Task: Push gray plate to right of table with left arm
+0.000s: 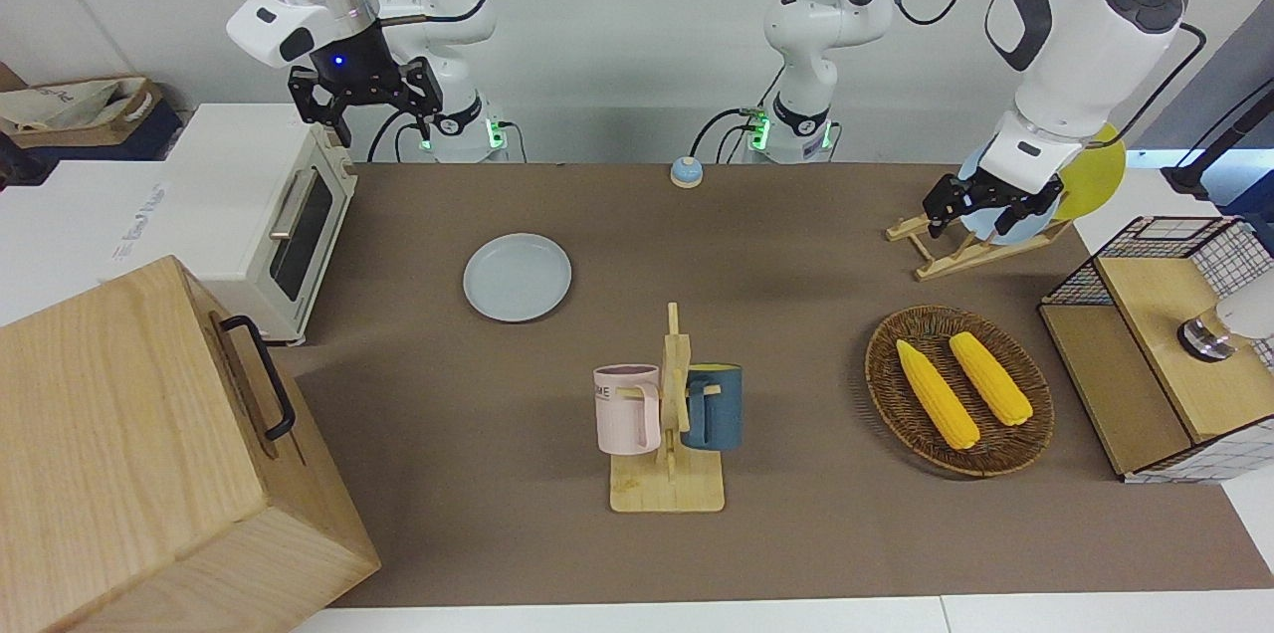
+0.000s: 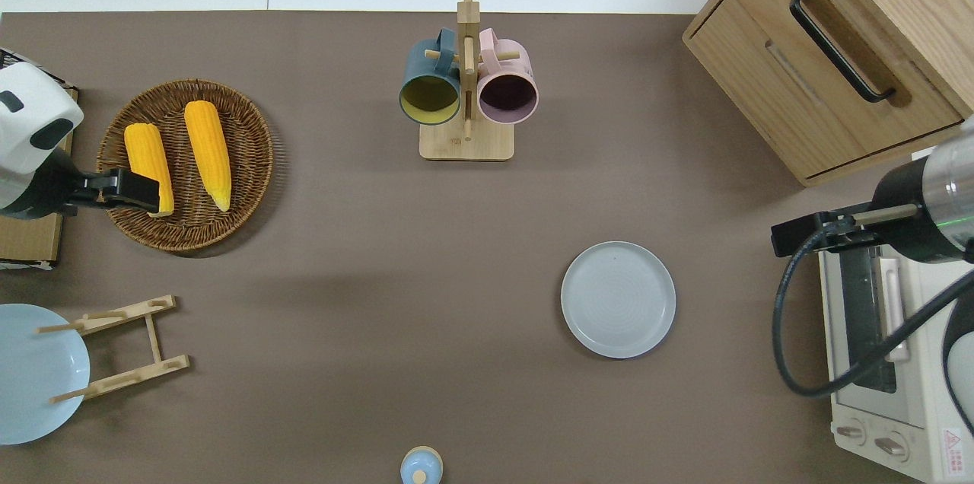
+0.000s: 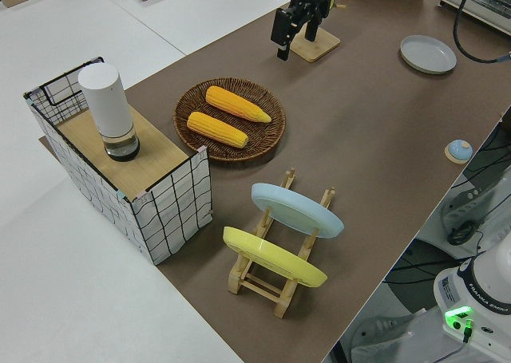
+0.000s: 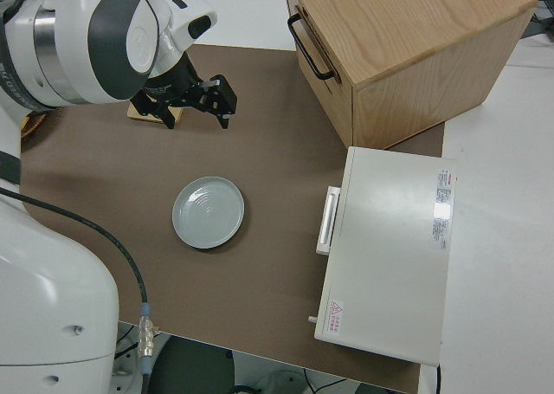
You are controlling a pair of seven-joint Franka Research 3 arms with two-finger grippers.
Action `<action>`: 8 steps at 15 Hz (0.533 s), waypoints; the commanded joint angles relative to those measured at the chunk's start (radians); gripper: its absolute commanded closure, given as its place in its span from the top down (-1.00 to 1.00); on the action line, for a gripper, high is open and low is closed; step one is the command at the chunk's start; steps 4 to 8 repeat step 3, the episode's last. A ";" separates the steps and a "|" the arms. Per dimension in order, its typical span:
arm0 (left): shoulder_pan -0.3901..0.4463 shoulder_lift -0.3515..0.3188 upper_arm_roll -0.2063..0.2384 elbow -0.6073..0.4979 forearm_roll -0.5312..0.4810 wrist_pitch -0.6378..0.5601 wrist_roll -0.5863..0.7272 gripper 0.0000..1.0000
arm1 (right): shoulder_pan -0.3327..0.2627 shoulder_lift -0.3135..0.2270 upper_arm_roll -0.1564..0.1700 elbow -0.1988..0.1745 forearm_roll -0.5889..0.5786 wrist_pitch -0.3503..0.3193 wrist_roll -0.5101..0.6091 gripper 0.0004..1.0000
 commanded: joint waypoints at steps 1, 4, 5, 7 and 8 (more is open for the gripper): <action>-0.017 -0.025 0.025 -0.023 -0.007 -0.010 0.015 1.00 | -0.012 -0.006 0.005 0.001 0.010 -0.012 -0.001 0.97; -0.018 -0.024 0.022 -0.023 -0.006 -0.012 0.015 1.00 | -0.012 -0.006 0.005 0.001 0.009 -0.012 -0.003 0.97; -0.018 -0.024 0.022 -0.023 -0.006 -0.012 0.015 1.00 | -0.012 -0.006 0.005 0.001 0.009 -0.012 -0.003 0.97; -0.018 -0.024 0.022 -0.023 -0.006 -0.012 0.015 1.00 | -0.012 -0.006 0.005 0.001 0.009 -0.012 -0.003 0.97; -0.018 -0.024 0.022 -0.023 -0.006 -0.012 0.015 1.00 | -0.012 -0.006 0.005 0.001 0.009 -0.012 -0.003 0.97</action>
